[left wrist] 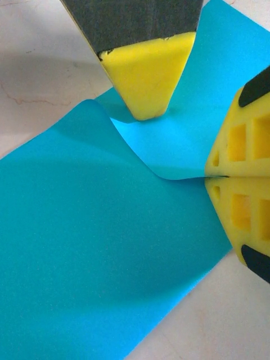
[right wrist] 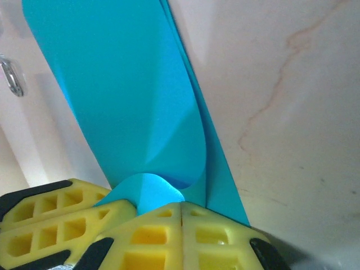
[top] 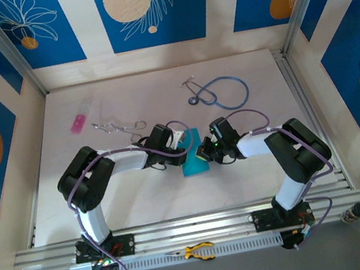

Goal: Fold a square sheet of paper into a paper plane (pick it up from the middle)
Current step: Fold the triangle a second time at the center of the table.

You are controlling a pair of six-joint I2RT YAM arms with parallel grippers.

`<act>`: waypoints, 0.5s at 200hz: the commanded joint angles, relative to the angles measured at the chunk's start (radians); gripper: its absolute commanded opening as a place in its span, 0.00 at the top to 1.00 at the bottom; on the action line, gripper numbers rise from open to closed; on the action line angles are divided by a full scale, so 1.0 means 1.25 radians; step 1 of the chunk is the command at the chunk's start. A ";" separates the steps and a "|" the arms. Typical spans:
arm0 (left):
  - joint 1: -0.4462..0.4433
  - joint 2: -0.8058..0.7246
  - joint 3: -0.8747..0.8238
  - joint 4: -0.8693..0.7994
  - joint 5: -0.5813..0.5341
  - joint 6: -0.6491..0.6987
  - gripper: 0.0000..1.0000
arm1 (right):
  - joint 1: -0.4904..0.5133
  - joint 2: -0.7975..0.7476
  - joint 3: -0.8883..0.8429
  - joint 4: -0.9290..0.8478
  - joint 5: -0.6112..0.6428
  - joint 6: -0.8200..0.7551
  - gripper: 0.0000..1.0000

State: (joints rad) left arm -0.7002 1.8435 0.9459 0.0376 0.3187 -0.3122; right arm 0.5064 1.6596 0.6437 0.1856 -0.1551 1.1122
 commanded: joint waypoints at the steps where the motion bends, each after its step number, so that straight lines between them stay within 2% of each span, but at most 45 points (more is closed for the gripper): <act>1: 0.010 0.025 0.003 -0.040 0.005 0.005 1.00 | 0.004 -0.041 0.023 -0.080 0.018 -0.026 1.00; 36: 0.010 0.024 0.001 -0.040 0.005 0.005 1.00 | -0.008 -0.045 0.057 -0.057 -0.033 -0.044 1.00; 100: 0.010 0.025 0.000 -0.038 0.007 0.007 1.00 | -0.017 0.031 0.031 -0.060 0.042 -0.030 1.00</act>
State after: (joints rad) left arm -0.7002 1.8435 0.9459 0.0376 0.3210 -0.3122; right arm 0.4950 1.6707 0.7078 0.1368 -0.1505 1.0752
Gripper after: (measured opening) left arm 0.063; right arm 0.056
